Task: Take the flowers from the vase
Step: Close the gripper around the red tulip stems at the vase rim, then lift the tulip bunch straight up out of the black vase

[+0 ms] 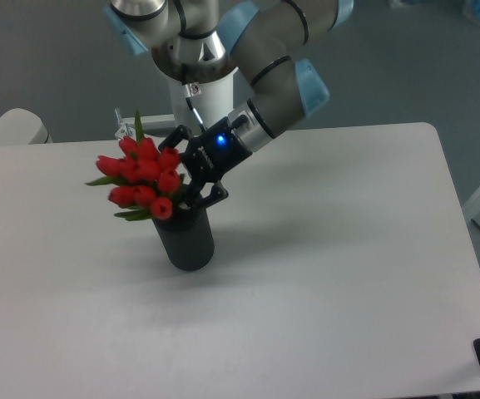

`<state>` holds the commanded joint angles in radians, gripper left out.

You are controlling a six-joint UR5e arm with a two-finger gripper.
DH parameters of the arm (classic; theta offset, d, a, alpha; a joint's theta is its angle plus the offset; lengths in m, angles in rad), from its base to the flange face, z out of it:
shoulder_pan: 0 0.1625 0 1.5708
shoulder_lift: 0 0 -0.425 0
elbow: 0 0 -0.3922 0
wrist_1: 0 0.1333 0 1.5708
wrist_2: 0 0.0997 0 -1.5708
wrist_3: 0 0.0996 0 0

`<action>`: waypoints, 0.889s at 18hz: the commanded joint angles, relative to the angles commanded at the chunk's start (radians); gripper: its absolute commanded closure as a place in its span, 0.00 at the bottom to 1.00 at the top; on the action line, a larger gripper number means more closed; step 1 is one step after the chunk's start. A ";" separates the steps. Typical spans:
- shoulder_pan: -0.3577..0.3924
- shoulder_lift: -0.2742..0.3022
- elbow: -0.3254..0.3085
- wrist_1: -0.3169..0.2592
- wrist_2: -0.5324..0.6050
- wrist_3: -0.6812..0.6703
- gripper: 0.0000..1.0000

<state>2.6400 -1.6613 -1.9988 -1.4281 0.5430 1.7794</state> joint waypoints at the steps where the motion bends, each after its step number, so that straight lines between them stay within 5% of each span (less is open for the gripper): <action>1: 0.003 0.000 0.000 0.000 0.000 0.000 0.70; 16: 0.040 0.066 0.003 -0.026 -0.020 -0.034 0.73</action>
<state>2.6798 -1.5955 -1.9957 -1.4541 0.5231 1.7457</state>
